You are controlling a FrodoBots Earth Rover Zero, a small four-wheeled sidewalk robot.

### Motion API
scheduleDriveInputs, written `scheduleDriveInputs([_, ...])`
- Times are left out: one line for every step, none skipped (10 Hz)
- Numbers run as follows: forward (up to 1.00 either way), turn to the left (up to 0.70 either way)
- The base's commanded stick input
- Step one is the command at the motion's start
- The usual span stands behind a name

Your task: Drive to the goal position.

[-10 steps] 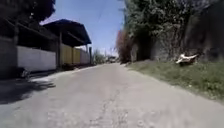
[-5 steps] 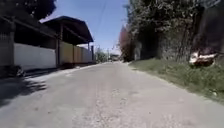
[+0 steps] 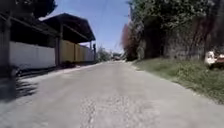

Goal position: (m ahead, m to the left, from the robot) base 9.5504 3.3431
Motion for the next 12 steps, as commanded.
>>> scheduleDriveInputs([1.0, 0.02])
scheduleDriveInputs([1.0, 0.02])
scheduleDriveInputs([1.0, 0.02])
scheduleDriveInputs([1.0, -0.04])
scheduleDriveInputs([1.0, -0.25])
scheduleDriveInputs([1.0, -0.38])
scheduleDriveInputs([1.0, -0.38])
scheduleDriveInputs([1.0, -0.38])
scheduleDriveInputs([1.0, -0.37])
scheduleDriveInputs([1.0, -0.04])
scheduleDriveInputs([1.0, 0.01])
scheduleDriveInputs([1.0, 0.02])
